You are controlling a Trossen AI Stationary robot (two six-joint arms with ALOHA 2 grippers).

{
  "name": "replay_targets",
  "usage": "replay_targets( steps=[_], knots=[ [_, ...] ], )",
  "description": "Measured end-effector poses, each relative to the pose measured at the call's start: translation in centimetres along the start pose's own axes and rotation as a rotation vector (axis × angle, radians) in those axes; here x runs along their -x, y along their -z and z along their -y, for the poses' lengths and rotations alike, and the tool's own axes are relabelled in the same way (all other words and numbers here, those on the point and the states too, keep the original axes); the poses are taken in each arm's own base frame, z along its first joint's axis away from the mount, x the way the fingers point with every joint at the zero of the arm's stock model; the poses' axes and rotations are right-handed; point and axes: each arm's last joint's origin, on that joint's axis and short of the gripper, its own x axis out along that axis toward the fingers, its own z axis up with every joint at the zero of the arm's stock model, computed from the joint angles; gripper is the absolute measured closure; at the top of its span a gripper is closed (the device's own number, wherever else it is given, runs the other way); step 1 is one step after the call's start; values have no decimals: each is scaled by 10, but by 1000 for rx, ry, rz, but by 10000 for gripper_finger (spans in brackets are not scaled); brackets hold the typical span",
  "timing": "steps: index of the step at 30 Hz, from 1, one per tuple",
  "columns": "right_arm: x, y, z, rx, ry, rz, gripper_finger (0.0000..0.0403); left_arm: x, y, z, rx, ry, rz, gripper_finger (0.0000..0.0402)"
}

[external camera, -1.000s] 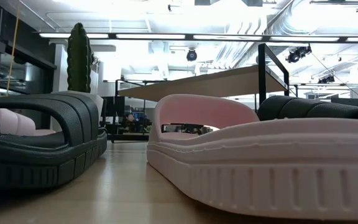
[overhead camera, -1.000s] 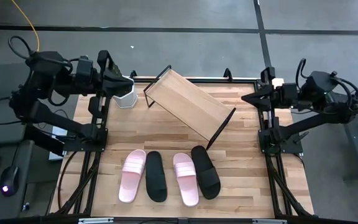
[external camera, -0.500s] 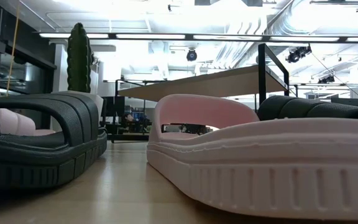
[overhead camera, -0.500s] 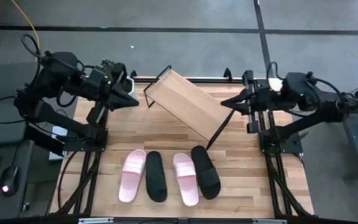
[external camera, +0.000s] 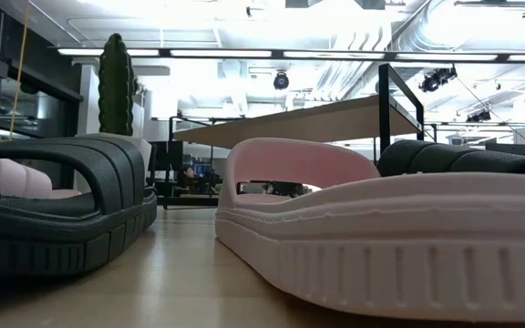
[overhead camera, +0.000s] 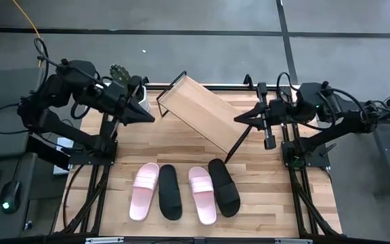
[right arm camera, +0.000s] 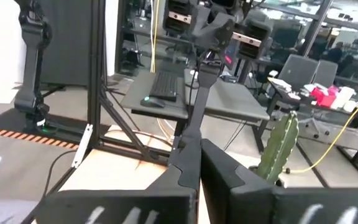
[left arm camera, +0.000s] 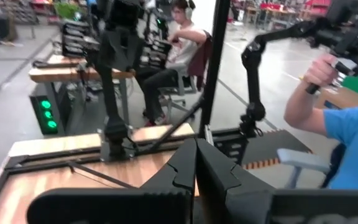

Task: Pick and place slides into the shelf
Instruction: Put the right pink slipper on the shelf

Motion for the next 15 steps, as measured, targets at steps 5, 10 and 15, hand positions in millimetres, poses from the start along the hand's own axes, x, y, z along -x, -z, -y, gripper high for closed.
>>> replay_targets(
  steps=[5, 10, 15],
  knots=[
    [0, 2, -4, 25, -20, -28, 402, -16, 3, 15, -28, 54, -29, 401],
    [1, 1, -14, 72, -67, -23, 402, -30, 5, 30, -92, 33, -43, 401],
    [1, 3, -26, 97, -49, -71, 402, -35, 8, 40, -105, 44, -74, 401]
  ],
)
